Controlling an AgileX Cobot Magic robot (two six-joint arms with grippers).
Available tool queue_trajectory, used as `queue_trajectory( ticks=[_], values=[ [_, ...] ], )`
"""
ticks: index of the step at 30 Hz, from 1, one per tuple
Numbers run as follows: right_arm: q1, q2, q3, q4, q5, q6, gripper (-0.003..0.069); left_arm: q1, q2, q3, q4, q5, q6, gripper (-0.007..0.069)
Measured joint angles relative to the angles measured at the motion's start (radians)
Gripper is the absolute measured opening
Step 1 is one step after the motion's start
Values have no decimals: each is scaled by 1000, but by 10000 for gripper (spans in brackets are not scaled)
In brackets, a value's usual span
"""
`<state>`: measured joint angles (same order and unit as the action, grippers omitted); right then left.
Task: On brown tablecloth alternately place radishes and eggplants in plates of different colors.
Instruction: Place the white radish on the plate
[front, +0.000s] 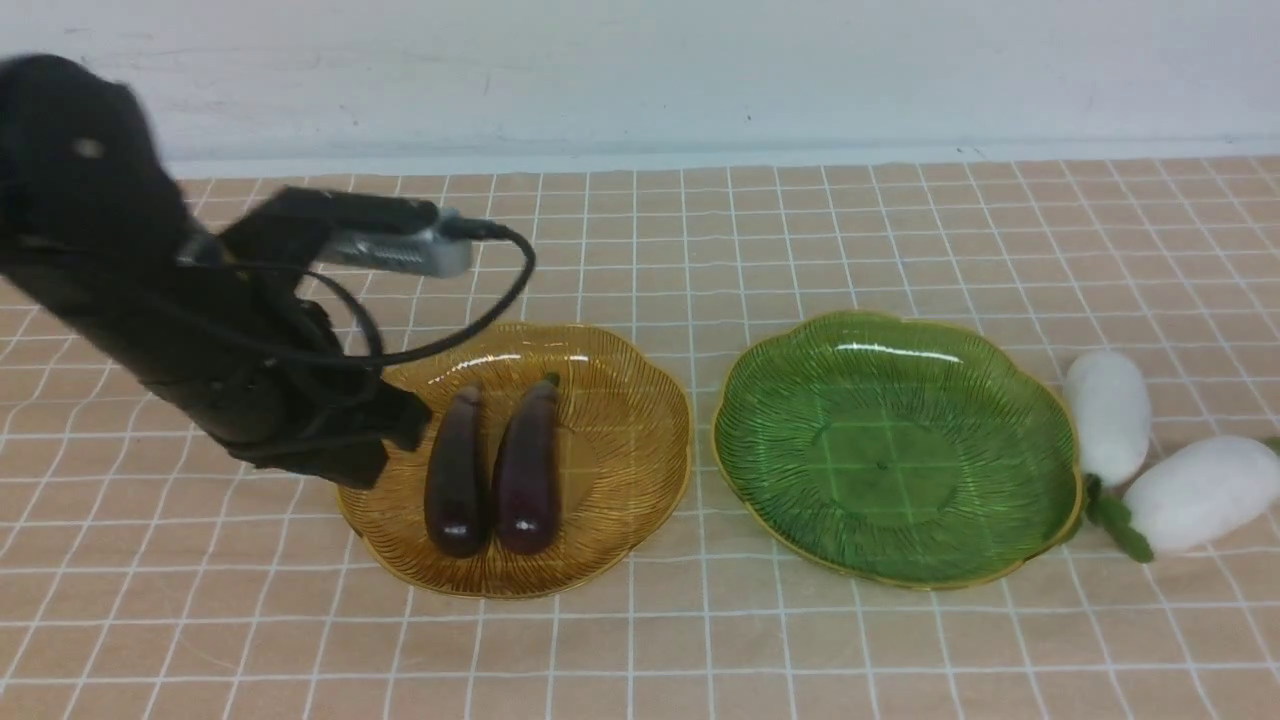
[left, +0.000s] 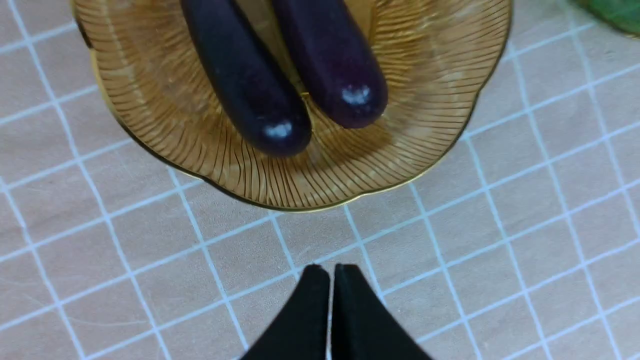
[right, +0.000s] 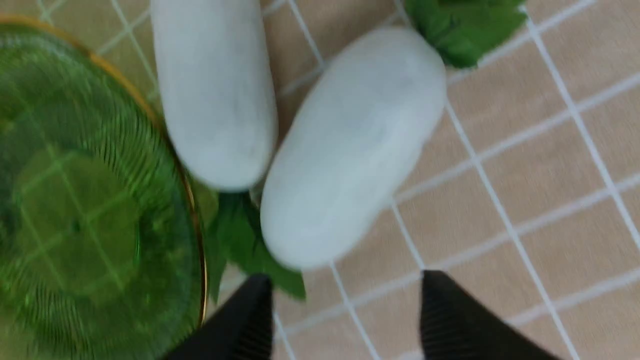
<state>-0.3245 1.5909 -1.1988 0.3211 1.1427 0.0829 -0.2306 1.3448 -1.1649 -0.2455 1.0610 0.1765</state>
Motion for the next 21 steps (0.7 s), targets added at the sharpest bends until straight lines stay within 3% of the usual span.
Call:
queue_trajectory(
  ticks=[3, 8, 13, 21],
  values=[
    [0, 62, -1, 12, -99, 40, 494, 0, -46, 1, 0, 3, 1, -3],
    [-1, 154, -3, 20, -197, 132, 649, 0, -53, 19, 21, 2, 12, -3],
    [-1, 243, -3, 26, -230, 162, 687, 0, -53, 65, 27, -19, 17, -3],
    [-1, 321, -6, 105, -268, 136, 687, 0, -53, 117, 29, -56, 18, -3]
  ],
)
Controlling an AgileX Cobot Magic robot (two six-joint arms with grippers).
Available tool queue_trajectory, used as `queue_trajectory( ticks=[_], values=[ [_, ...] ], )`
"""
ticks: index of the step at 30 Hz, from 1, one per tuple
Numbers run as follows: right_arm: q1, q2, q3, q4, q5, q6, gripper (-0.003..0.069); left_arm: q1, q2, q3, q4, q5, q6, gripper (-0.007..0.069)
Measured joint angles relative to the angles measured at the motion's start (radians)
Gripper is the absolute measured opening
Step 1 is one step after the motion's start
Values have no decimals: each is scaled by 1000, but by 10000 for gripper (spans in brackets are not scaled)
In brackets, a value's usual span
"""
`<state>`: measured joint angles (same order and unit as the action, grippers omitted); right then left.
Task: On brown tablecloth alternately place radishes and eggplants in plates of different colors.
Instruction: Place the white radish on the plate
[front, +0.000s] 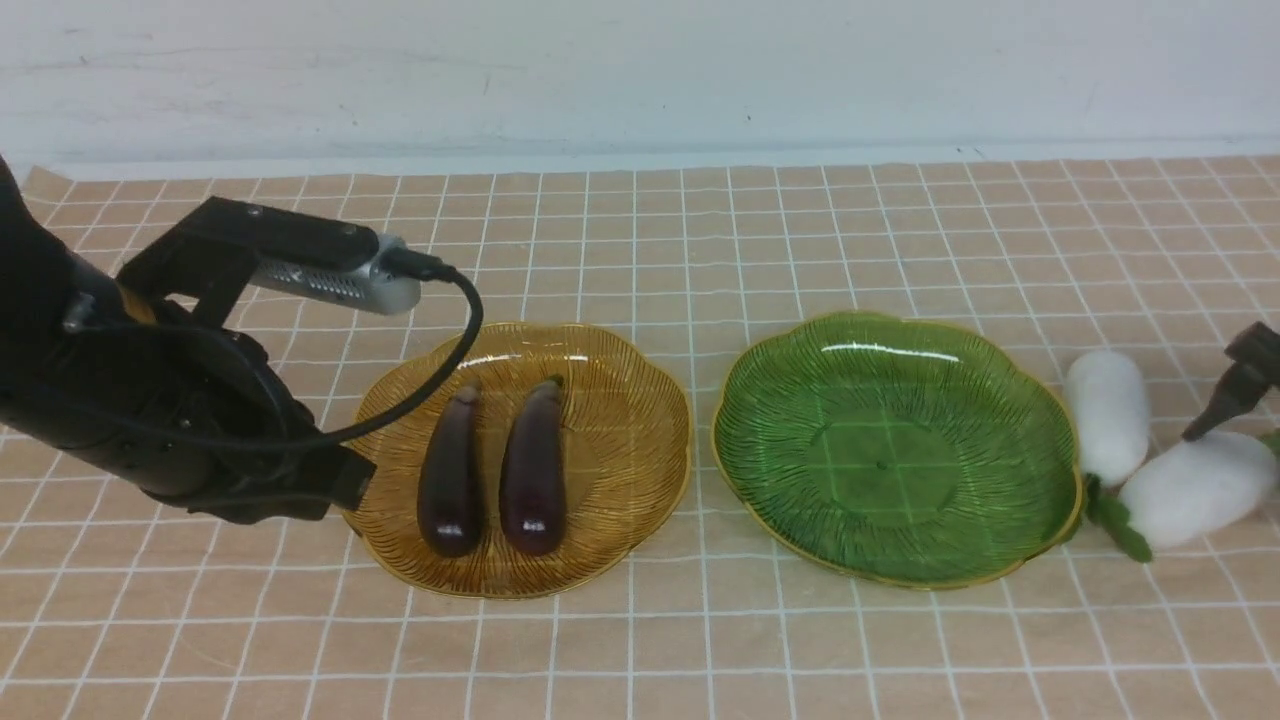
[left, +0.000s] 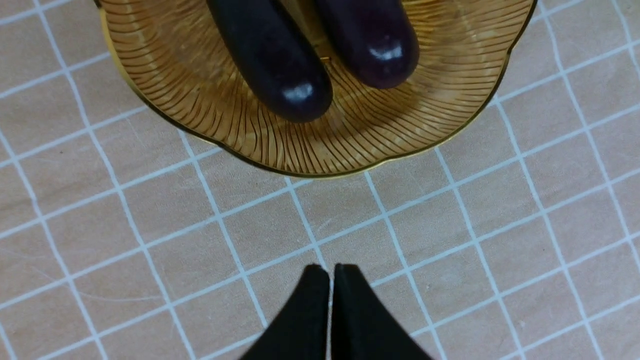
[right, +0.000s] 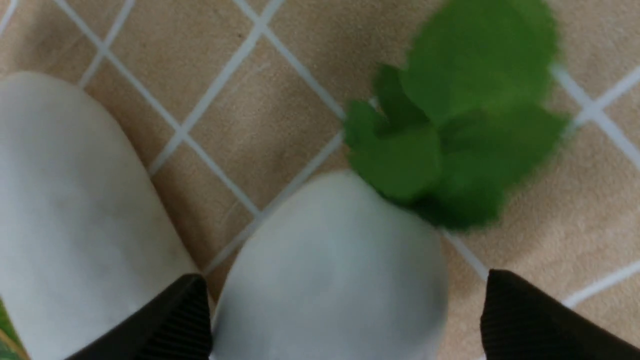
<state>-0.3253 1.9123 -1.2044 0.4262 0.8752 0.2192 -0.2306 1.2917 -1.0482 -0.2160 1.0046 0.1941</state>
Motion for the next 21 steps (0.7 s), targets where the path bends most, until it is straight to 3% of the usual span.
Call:
queue_trajectory(
  ticks=[4, 7, 15, 21],
  values=[
    [0, 7, 0, 4, -7, -27, 651, 0, 1, 6, 0, -1, 0, -3],
    [-3, 7, -2, -5, -10, -34, 511, 0, 1, 6, 1, -1, -1, -3],
    [-71, -44, -96, -85, 66, -46, 516, 0, 1, 6, 1, 1, -2, -3],
    [-20, -139, -241, -10, 134, -118, 516, 0, 1, 7, 1, -10, -2, -3]
  ],
)
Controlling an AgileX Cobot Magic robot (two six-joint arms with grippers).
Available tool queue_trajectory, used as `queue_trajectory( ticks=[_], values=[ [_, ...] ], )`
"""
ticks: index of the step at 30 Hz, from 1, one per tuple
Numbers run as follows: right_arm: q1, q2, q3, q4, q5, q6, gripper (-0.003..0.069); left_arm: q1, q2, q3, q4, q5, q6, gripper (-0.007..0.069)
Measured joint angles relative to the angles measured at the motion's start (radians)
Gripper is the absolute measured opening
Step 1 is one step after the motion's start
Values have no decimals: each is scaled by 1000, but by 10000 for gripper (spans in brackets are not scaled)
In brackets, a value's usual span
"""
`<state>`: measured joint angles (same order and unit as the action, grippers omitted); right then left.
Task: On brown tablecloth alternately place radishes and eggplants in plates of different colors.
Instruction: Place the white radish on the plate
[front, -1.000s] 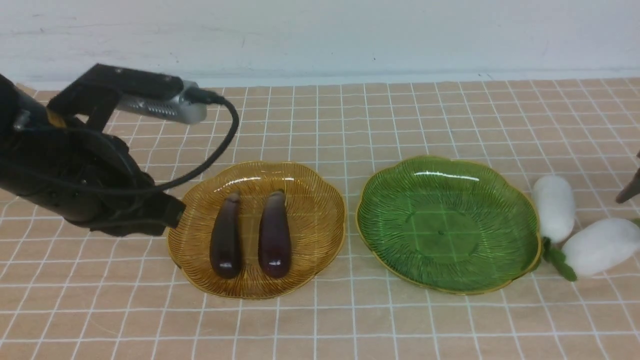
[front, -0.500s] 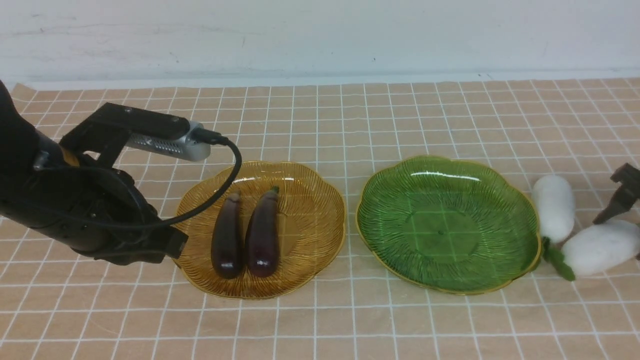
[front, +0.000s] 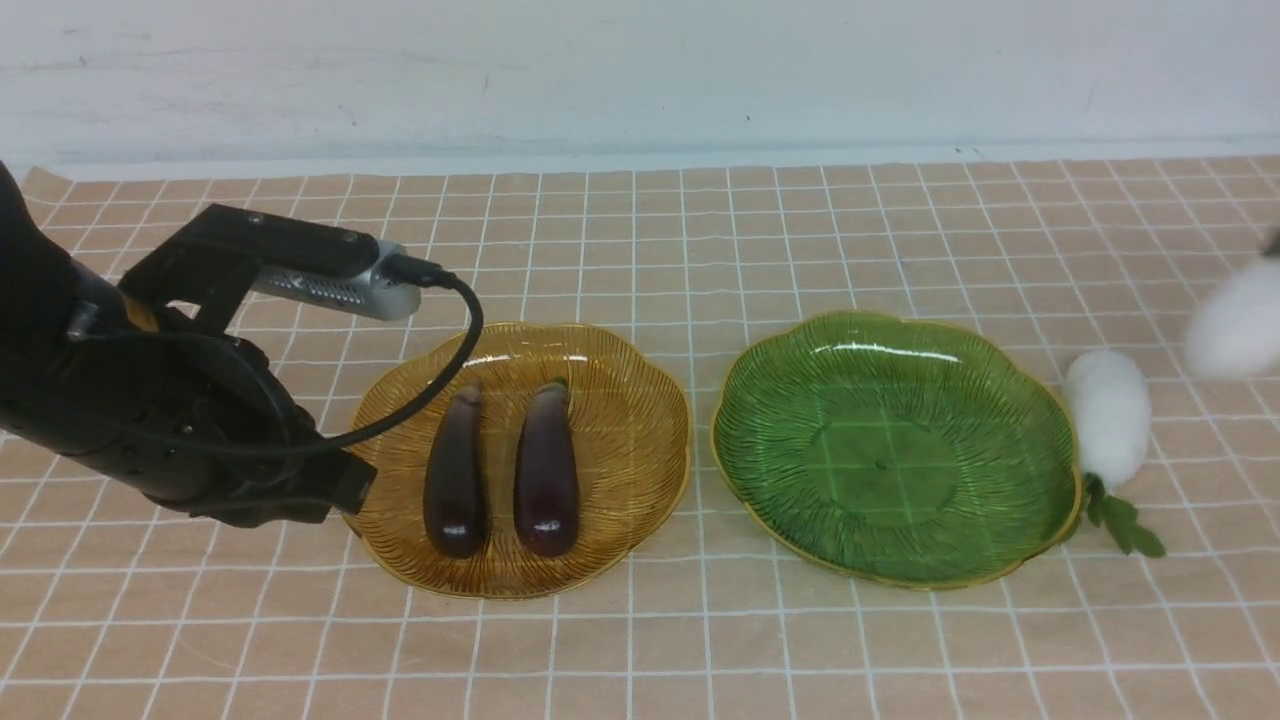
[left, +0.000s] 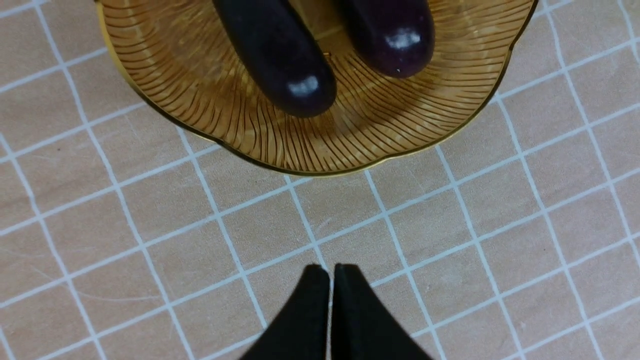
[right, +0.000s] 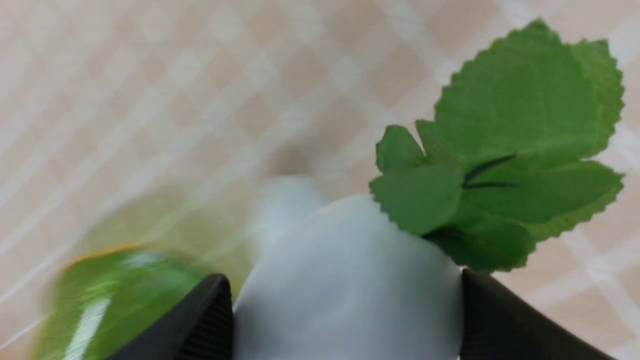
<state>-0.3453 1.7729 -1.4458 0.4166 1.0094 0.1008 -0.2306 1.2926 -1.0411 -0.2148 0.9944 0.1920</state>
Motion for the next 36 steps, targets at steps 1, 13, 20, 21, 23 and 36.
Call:
queue_trajectory(
  ticks=[1, 13, 20, 21, 23, 36],
  values=[
    [66, -12, -42, 28, 7, -23, 516, 0, 0, 0, 0, -9, 0, -3],
    [499, 179, -86, 22, -103, -32, 516, 0, 0, 0, 0, -12, 0, -3],
    [540, 227, -118, -26, -49, -32, 624, 0, 0, 0, 0, -6, 0, -3],
    [536, 227, -149, -46, -11, -32, 636, 0, 0, 0, 0, -6, 0, -3],
    [528, 227, -213, -103, 66, -32, 643, 0, 0, 0, 0, -6, 0, -3],
    [288, 291, -375, -395, 224, 145, 608, 0, 0, 0, 18, 18, -1, -3]
  ],
)
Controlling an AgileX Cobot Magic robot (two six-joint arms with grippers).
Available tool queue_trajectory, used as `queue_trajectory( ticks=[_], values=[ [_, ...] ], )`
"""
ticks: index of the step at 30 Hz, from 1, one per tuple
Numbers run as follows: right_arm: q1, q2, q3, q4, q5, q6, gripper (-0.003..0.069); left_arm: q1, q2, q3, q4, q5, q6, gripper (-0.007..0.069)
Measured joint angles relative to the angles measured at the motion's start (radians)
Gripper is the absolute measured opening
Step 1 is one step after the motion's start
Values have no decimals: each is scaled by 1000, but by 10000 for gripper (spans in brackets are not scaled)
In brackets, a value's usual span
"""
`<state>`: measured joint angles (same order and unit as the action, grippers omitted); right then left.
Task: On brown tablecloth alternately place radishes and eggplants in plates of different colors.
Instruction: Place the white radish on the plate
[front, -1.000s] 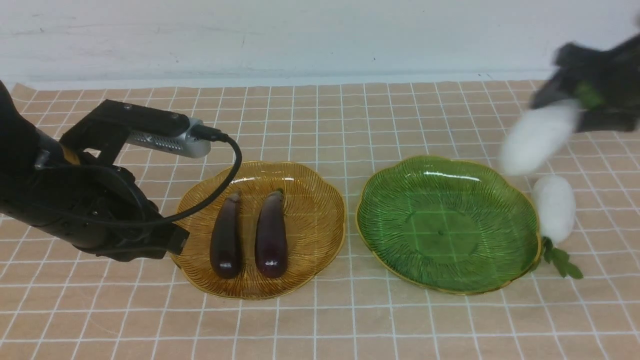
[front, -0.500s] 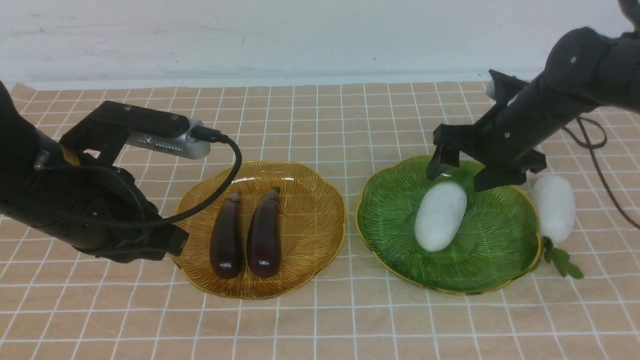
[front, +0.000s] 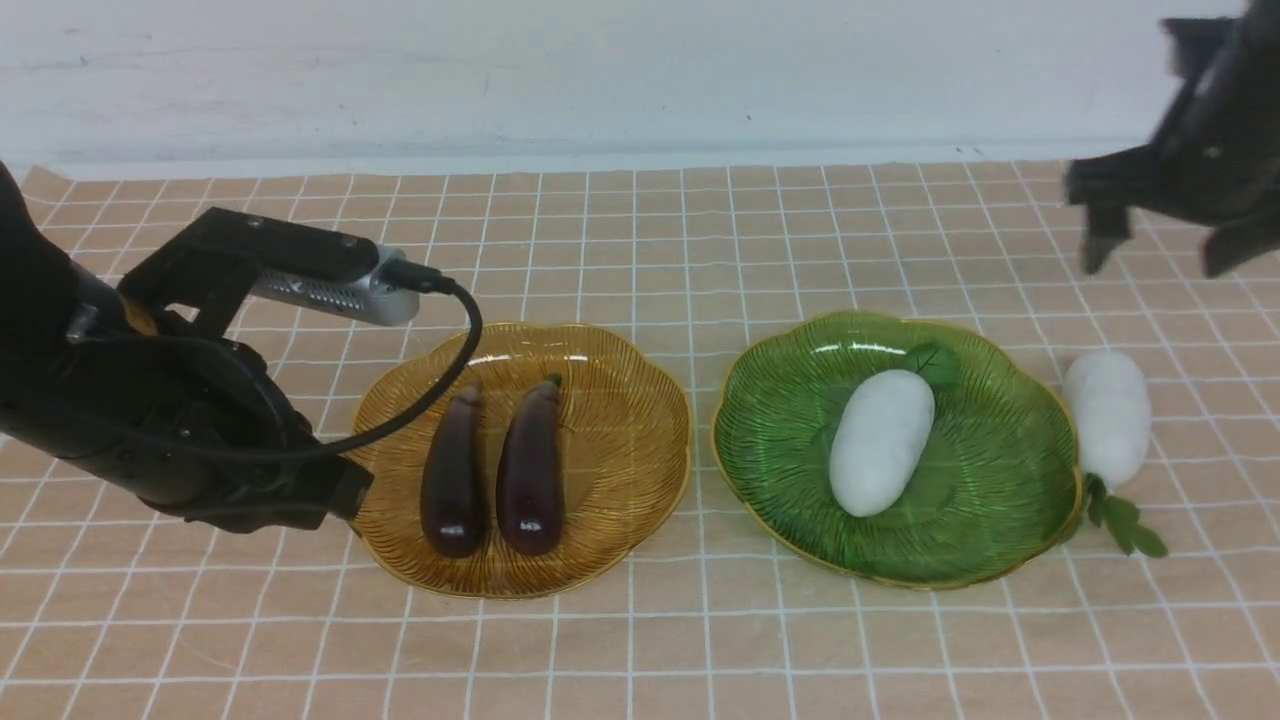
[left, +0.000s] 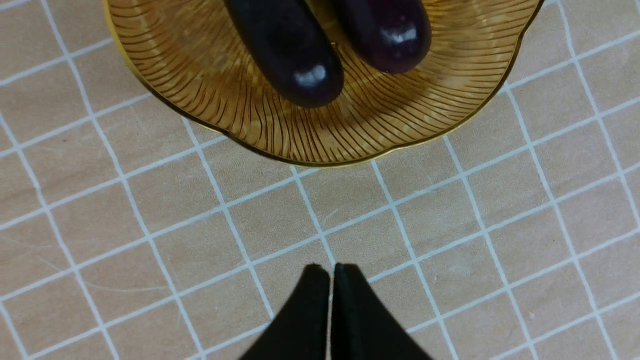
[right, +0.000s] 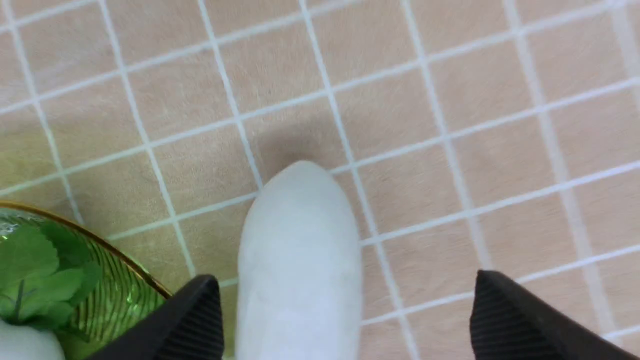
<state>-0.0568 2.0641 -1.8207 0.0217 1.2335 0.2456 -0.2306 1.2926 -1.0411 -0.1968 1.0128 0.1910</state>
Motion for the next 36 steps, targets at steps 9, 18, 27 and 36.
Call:
queue_trajectory(
  ticks=[9, 18, 27, 36],
  values=[
    [-8, 169, 0, 96, -2, -1, 591, 0, 0, 0, 4, 28, 0, -3],
    [-19, 195, -82, 105, -3, -34, 485, 0, 0, 0, 4, 58, 0, -3],
    [41, 50, -251, 292, 3, -97, 485, 0, 0, 0, 4, 61, 0, -3],
    [135, 21, 115, 233, 8, -123, 485, 0, 0, 0, 4, 126, 0, -3]
  ],
)
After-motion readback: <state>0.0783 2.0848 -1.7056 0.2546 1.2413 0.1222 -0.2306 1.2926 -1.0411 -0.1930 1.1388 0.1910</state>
